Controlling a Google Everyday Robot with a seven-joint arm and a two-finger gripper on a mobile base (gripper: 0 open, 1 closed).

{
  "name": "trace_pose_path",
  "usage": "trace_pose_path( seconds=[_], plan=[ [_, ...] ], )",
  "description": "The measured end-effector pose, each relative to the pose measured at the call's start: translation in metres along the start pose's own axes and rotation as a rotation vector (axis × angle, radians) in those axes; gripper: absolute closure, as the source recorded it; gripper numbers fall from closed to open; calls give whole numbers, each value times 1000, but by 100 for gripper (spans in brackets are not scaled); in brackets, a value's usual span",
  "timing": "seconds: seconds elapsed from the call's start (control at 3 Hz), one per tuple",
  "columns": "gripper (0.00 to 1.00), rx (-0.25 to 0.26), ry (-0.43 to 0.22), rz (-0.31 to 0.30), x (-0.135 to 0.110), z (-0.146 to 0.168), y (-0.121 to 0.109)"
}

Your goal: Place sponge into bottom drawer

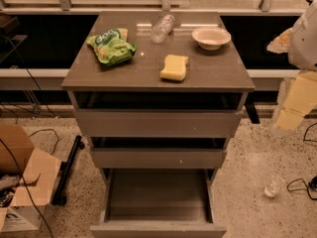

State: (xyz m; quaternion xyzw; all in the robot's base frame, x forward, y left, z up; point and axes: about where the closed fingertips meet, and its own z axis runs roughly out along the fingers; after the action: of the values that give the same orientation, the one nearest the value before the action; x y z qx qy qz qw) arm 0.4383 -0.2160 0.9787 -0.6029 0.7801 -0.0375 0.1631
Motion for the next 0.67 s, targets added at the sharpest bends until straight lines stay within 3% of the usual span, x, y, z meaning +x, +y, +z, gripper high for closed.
trace_pose_path(
  seconds=[0.33, 0.67],
  plan=[
    [0, 0, 0, 0, 0, 0, 0],
    [0, 26, -46, -62, -31, 5, -5]
  ],
)
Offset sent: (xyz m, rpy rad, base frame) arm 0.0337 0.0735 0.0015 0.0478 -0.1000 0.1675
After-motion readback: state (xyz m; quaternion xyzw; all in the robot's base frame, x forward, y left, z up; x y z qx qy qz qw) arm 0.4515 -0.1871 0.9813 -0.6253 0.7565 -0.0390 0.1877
